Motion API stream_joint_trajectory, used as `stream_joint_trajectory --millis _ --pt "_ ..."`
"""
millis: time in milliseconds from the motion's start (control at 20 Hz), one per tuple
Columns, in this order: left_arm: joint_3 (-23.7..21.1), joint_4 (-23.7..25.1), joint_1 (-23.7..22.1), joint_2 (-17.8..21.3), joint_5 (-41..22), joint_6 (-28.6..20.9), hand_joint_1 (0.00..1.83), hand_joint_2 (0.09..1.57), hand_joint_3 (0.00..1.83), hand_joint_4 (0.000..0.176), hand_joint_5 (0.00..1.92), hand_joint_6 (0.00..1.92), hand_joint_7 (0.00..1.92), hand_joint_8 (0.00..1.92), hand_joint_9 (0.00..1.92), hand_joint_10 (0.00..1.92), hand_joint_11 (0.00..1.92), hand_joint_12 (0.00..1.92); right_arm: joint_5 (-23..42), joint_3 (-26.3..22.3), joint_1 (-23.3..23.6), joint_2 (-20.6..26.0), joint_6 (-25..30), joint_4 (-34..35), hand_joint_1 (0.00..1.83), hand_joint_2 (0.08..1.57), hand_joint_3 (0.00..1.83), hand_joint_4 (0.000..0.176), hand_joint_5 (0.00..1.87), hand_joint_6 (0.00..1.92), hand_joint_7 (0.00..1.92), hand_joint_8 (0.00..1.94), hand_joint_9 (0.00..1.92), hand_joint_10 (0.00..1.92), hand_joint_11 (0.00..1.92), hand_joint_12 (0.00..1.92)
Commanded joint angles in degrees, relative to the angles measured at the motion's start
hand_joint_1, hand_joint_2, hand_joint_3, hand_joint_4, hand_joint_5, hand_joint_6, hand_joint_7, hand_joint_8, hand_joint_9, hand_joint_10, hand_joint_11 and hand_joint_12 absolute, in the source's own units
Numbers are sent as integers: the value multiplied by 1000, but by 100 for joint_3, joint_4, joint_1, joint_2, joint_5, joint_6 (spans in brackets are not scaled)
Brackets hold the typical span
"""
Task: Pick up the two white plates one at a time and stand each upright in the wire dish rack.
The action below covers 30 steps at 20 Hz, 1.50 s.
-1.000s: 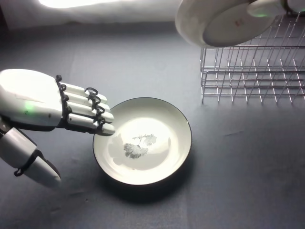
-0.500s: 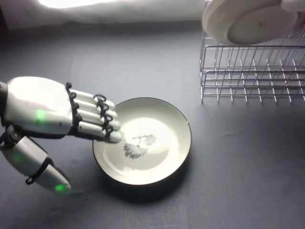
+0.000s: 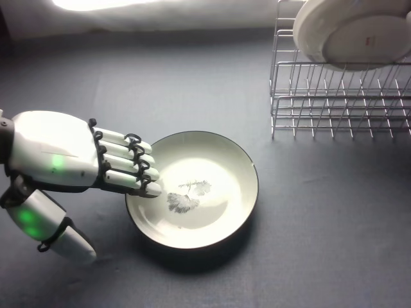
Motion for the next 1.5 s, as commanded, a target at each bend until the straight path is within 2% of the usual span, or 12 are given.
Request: stream_joint_trajectory --millis 0,50,150,250,450,500,550,650,950,1050,1150,1450 --pt "12 -330 19 0 -172 11 0 1063 0 0 92 7 70 7 42 9 33 36 757 92 -25 45 52 126 1376 1110 1 0 859 1122 1012 851 983 1106 819 1083" --pt "20 -330 40 -7 -170 11 0 1061 0 0 99 8 80 10 52 11 38 42 785 141 -103 31 52 126 1375 1115 0 0 846 1149 1010 865 968 1111 814 1062" --pt "43 -330 94 -20 -158 11 0 1066 0 0 81 1 69 3 39 4 12 36 814 241 -258 4 52 127 1481 1111 2 0 860 1084 1007 809 945 1007 789 1576" --pt "67 -330 119 -31 -153 11 0 1071 1 0 92 5 77 5 47 5 22 46 844 317 -390 -21 52 127 1381 1107 0 0 901 1096 1051 798 929 1137 791 1128" --pt "95 -330 128 -37 -147 11 0 1073 1 0 81 1 50 0 15 0 0 0 890 408 -656 -73 44 121 1359 1163 5 0 749 1296 915 1029 847 1282 703 1092" --pt "101 -330 134 -37 -143 11 0 1074 1 0 79 0 52 1 15 0 0 0 925 408 -755 -75 38 102 1216 1199 1 0 723 1364 896 1116 802 764 634 1109" --pt "110 -330 134 -38 -139 11 0 1068 0 0 87 4 66 7 30 6 14 6 974 408 -838 -76 36 77 1124 1234 0 0 731 1344 815 522 782 483 536 1103" --pt "134 -331 135 -38 -139 11 0 1083 2 0 127 5 103 5 69 7 46 29 999 406 -963 -77 36 -6 1251 1119 0 0 733 261 884 75 840 152 464 1020" --pt "217 -378 135 -43 -139 11 0 1082 1 0 81 7 57 6 27 6 16 22 1251 253 -789 -71 45 -48 1117 1088 0 0 508 0 542 0 523 0 80 1100" --pt "231 -378 143 -43 -139 11 0 1090 4 0 85 8 56 5 22 4 9 21 1249 120 -585 -63 45 -198 930 1015 0 0 130 0 181 0 221 0 2 824" --pt "252 -378 167 -49 -139 11 0 1086 0 0 85 6 49 5 23 7 24 11 1244 -84 -351 -35 46 -379 780 903 0 0 4 0 6 0 12 0 0 88" --pt "320 -376 391 -98 -150 20 0 1081 0 0 62 2 26 0 0 0 0 0 1631 -627 -71 -27 47 -1987 889 747 0 0 0 0 0 0 0 0 0 0"
